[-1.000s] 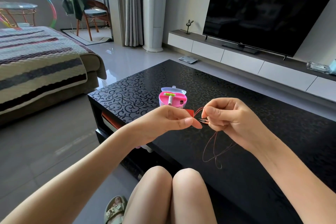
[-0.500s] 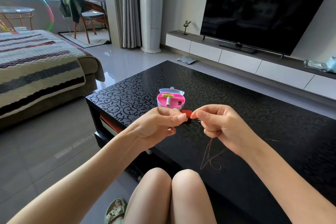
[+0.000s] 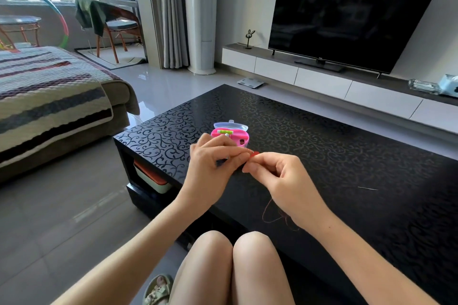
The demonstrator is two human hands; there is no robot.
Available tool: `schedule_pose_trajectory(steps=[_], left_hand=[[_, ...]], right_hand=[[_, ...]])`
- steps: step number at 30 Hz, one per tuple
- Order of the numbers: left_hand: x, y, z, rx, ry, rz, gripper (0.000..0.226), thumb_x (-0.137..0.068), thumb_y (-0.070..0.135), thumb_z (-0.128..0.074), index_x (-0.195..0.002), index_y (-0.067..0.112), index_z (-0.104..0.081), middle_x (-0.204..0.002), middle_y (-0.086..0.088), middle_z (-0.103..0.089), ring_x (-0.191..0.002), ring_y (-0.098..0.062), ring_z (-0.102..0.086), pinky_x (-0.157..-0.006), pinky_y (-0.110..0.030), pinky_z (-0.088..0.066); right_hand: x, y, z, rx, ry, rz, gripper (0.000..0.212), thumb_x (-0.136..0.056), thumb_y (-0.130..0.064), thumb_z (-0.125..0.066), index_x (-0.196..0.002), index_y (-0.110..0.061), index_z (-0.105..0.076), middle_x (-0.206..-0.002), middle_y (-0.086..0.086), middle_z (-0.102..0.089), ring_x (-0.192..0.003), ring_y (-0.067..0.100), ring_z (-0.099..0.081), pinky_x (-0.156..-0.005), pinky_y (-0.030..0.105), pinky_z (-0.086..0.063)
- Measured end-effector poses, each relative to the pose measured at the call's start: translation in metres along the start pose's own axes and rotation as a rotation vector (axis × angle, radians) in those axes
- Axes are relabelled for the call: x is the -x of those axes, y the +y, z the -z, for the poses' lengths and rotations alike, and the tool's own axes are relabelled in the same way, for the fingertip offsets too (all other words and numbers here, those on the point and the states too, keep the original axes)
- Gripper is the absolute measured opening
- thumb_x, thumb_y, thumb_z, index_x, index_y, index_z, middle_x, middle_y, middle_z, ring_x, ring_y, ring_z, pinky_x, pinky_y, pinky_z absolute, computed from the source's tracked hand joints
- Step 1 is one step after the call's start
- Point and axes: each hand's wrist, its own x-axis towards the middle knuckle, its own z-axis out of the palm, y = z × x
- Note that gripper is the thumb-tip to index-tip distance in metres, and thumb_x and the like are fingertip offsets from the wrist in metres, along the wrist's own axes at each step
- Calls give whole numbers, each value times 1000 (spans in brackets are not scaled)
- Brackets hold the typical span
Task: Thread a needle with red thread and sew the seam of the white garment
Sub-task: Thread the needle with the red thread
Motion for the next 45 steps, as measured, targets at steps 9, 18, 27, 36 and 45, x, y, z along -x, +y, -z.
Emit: schedule_pose_trajectory(steps=[9,18,27,36,45], left_hand=[[-14,4,15,-492,-123,-576,23,-82,42,-63,-63,33,-73,-59,18,-54,-74,-10,-34,-79,-32,-23],[-17,18,20,-483,-221,-435,30,-59,52,-74,-47,27,-62,-54,21,-51,-74,2,-21,-74,-27,-17],[-19,27,20,-436,-274,-299,34,-53,48,-77,-44,26,-52,-55,32,-25,-71,6,-28,-72,-28,-20],[-17,29,23,-334,-385,-219,38,-53,45,-83,-49,32,-48,-61,26,-41,-84,16,-38,-88,-21,-23],[-14,27,26,-175,-502,-152,38,-64,28,-87,-55,27,-50,-75,24,-61,-91,5,-50,-93,-13,-22]], right_hand=[[-4,-8,19,199,-213,-139,14,-89,-13,-64,-78,-13,-74,-85,25,-67,-88,45,-59,-84,55,-46],[-2,-10,23,196,-297,-176,11,-87,-13,-67,-79,-15,-74,-66,-6,-68,-62,6,-60,-60,21,-46],[-3,-16,27,132,-321,-220,9,-88,-6,-65,-86,-2,-73,-55,-13,-61,-46,-6,-52,-48,7,-38],[-3,-22,32,102,-340,-259,9,-87,-5,-65,-84,0,-71,-47,-16,-56,-42,-5,-49,-45,7,-37],[-2,-20,30,102,-355,-277,9,-88,-7,-65,-81,-6,-72,-50,-15,-58,-44,-5,-50,-45,7,-36]])
